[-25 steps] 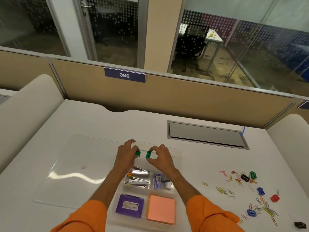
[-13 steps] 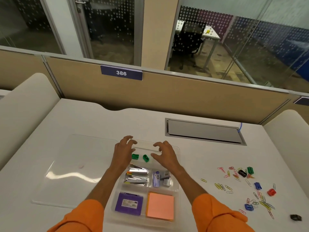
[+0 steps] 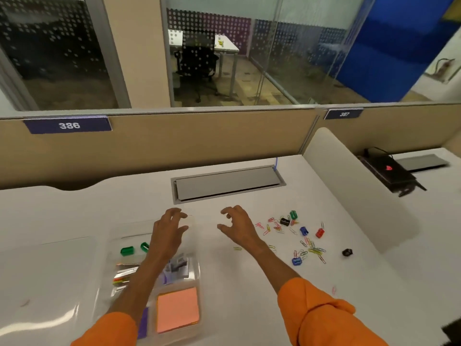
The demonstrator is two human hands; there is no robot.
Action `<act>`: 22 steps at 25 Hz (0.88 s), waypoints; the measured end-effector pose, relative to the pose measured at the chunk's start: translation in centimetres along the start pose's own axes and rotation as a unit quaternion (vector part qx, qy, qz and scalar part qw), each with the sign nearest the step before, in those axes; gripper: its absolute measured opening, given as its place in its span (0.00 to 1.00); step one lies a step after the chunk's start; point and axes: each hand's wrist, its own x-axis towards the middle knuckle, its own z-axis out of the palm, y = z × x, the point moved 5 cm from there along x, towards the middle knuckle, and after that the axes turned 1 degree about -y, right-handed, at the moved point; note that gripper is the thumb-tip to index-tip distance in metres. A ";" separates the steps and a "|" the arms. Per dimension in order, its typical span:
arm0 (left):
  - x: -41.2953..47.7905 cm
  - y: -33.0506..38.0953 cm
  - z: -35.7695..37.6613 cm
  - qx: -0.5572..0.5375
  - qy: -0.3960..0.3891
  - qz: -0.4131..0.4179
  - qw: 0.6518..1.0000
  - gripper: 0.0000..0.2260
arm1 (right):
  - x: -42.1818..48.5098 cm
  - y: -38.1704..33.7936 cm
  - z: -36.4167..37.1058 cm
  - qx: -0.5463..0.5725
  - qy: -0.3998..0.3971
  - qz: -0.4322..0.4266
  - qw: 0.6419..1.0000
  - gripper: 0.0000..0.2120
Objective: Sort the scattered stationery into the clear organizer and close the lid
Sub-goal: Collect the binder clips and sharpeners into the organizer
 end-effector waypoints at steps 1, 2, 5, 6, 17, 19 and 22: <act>0.4 1.6 1.0 -0.002 -0.005 0.019 1.000 0.14 | -0.6 1.6 -1.3 0.003 0.008 0.012 1.000 0.19; 0.7 3.4 2.1 -0.004 -0.011 0.037 0.999 0.14 | -1.3 3.4 -2.7 0.006 0.019 0.024 1.000 0.19; 1.6 8.6 5.5 -0.005 -0.037 0.077 0.996 0.15 | -3.4 8.6 -6.5 0.019 0.047 0.063 0.997 0.18; 1.7 10.3 6.7 -0.007 -0.050 0.087 0.995 0.15 | -4.1 10.3 -7.7 0.023 0.055 0.078 0.995 0.18; 0.2 24.5 18.9 -0.002 -0.221 0.170 0.961 0.16 | -9.2 24.9 -16.3 0.009 0.103 0.183 0.978 0.18; -0.5 25.4 20.3 0.002 -0.246 0.171 0.954 0.18 | -9.1 26.0 -16.7 0.009 0.103 0.183 0.978 0.18; -1.0 26.3 21.8 0.016 -0.272 0.171 0.947 0.20 | -8.7 27.4 -16.8 0.009 0.099 0.181 0.978 0.18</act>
